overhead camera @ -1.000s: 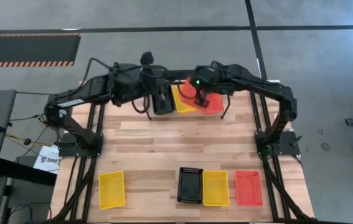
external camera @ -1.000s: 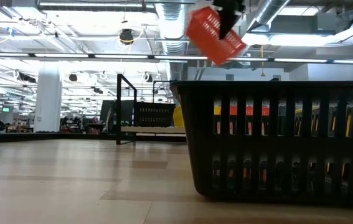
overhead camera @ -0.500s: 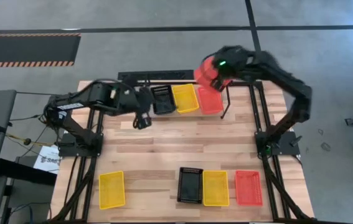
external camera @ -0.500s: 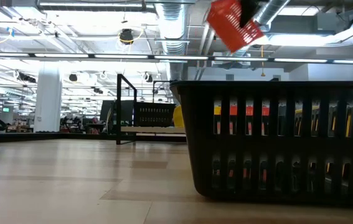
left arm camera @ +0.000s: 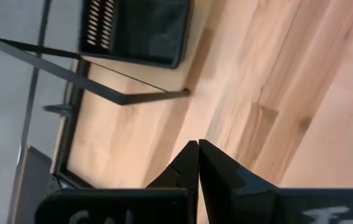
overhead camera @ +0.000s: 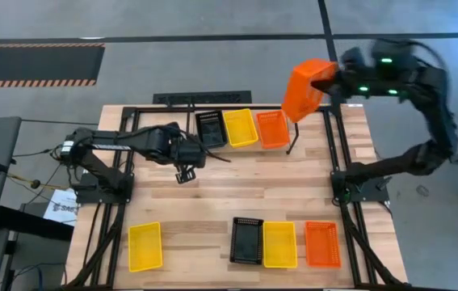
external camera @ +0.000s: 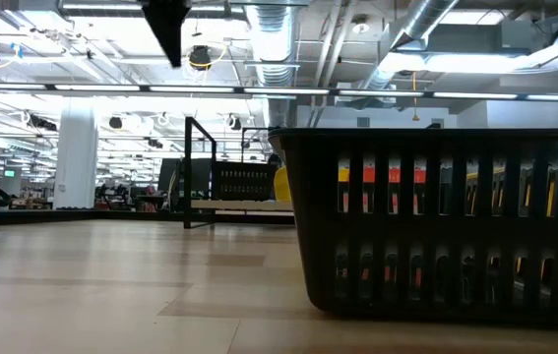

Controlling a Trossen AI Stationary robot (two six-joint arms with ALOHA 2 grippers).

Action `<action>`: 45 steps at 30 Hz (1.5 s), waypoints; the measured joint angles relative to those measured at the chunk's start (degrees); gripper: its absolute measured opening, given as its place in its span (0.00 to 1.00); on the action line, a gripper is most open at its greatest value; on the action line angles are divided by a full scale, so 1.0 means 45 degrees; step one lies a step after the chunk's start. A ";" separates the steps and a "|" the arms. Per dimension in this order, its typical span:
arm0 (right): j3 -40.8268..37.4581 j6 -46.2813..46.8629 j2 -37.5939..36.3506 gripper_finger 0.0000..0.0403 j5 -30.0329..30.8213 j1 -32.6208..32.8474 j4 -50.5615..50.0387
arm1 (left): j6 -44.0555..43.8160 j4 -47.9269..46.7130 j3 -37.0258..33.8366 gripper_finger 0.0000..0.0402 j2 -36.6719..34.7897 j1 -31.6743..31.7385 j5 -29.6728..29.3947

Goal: Stack baskets on shelf by color
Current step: Stack the left orange bin on top of the other orange bin on the shelf

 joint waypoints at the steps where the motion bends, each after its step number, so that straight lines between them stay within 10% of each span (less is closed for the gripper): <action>1: 0.0006 0.0419 -0.0301 0.00 -0.0409 -0.0034 0.0136 | -0.0003 0.0128 -0.0221 0.00 0.0000 0.0000 0.0116; 18: -0.0013 0.6666 -0.0225 0.00 -0.0825 0.1113 -0.4484 | 0.1123 0.1239 -0.0962 0.00 -0.0241 0.0041 0.0351; 27: -0.0044 0.3860 0.2996 0.00 -0.3792 0.0044 -0.4409 | 0.1782 0.1208 -0.0962 0.00 -0.0328 0.0248 0.0446; 45: -0.0044 -0.0687 0.8478 0.00 -0.4069 -0.2311 -0.4415 | 0.2357 0.0762 -0.0962 0.00 -0.0330 0.0165 0.0893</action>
